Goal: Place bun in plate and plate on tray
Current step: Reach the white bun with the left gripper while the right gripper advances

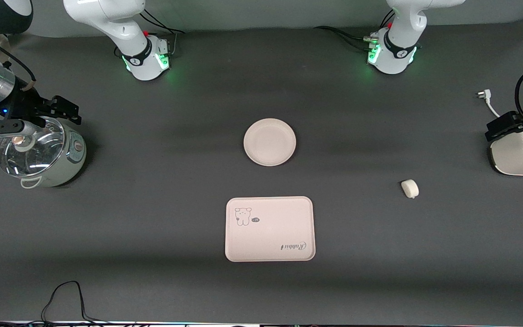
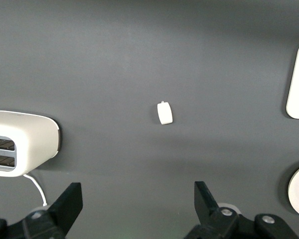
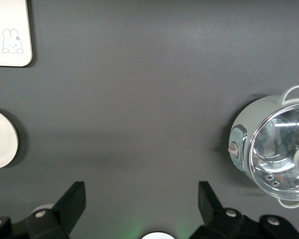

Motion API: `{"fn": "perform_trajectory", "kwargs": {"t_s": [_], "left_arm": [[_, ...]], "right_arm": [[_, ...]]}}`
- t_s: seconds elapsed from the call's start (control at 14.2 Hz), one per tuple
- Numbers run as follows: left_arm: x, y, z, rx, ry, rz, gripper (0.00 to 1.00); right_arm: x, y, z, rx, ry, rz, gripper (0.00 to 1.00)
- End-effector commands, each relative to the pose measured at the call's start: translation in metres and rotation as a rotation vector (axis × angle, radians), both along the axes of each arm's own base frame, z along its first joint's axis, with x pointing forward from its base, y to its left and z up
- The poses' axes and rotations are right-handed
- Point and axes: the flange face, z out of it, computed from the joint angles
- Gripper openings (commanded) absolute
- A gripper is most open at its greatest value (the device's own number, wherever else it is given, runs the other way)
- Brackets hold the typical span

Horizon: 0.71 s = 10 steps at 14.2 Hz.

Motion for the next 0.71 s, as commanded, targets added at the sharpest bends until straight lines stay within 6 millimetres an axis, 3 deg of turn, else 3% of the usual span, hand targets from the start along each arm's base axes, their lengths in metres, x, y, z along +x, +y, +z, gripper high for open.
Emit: {"fn": "perform_trajectory", "kwargs": {"t_s": [0.0,0.42,0.64], "left_arm": [[0.002,0.001,0.007,-0.001,0.010,-0.013,1.00],[0.002,-0.002,0.002,-0.013,0.020,-0.012,1.00],[0.001,-0.003,-0.014,-0.015,0.053,-0.017,1.00]], "right_arm": [[-0.004,0.003,0.000,0.017,-0.011,-0.006,1.00],[-0.001,0.010,-0.004,0.016,-0.005,0.004,1.00],[0.012,0.053,-0.027,0.028,0.004,-0.032,1.00]]}}
